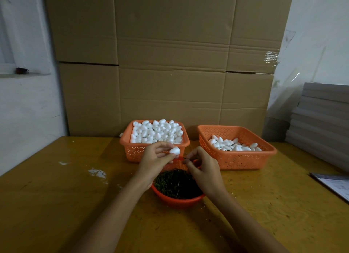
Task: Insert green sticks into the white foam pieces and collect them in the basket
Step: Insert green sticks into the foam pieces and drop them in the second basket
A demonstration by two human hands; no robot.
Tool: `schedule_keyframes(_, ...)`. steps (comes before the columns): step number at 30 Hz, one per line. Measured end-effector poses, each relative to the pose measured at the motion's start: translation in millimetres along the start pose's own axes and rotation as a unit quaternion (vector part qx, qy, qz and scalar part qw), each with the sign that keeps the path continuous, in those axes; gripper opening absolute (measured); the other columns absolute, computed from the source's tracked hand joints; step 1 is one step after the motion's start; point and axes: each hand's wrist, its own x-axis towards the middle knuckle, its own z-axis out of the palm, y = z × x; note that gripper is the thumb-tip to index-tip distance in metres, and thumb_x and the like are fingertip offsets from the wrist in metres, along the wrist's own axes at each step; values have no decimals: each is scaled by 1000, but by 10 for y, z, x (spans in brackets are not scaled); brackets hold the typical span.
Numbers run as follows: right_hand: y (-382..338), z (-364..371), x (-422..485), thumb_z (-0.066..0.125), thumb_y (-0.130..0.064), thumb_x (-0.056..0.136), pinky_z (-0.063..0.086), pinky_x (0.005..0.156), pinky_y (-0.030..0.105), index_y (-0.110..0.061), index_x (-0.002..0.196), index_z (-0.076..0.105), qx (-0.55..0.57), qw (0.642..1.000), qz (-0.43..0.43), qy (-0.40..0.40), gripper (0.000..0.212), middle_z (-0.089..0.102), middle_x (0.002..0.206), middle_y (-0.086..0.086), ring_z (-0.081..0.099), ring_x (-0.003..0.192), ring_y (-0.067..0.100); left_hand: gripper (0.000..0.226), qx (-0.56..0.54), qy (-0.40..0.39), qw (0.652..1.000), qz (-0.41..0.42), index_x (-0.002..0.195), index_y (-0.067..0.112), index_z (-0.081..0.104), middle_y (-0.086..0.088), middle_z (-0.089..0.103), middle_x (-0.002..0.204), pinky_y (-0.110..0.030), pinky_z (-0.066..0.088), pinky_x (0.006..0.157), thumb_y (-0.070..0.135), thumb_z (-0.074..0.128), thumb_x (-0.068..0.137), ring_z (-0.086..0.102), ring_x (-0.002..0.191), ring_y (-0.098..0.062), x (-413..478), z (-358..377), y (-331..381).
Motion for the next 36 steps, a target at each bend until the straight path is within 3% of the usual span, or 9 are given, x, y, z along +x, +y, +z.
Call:
schedule_keyframes(7, 15, 12, 0, 72, -14, 96, 59, 72, 34, -25, 95, 62, 2, 1000, 2, 3, 15, 70, 90, -15, 69, 84, 7, 18, 36, -15, 999, 29, 99, 15, 78, 8, 80, 106, -18, 58, 78, 2, 81, 86, 74, 106, -6, 13, -22, -42)
schedule_keyframes(13, 21, 17, 2, 73, -15, 96, 59, 72, 34, -25, 95, 63, 2, 1000, 3, 3, 14, 70, 91, -16, 69, 85, 7, 24, 70, -24, 996, 42, 98, 19, 76, 9, 79, 105, -25, 53, 88, -1, 79, 85, 72, 106, -5, 17, -37, -53)
schedule_keyframes(23, 23, 15, 3, 73, -15, 96, 56, 70, 21, -25, 95, 64, -2, 1000, -3, 3, 14, 70, 90, -16, 69, 86, 5, 21, 78, -27, 996, 24, 94, 19, 75, 6, 78, 101, -25, 58, 81, 3, 83, 83, 73, 101, -7, 15, -40, -85)
schedule_keyframes(31, 5, 15, -1, 74, -15, 95, 60, 73, 29, -23, 97, 64, -7, 1000, -4, 3, 13, 70, 91, -14, 69, 87, 5, 29, 83, -42, 995, 25, 94, 23, 80, 0, 81, 93, -27, 63, 81, -2, 85, 80, 78, 92, -13, -6, -37, -70)
schedule_keyframes(36, 1, 11, -7, 74, -15, 96, 60, 73, 33, -21, 97, 64, -5, 1000, -7, 5, 12, 70, 90, -12, 69, 86, 7, 26, 96, -35, 994, 33, 96, 27, 80, 4, 80, 100, -29, 63, 81, 7, 87, 82, 77, 93, -12, -4, -26, -72)
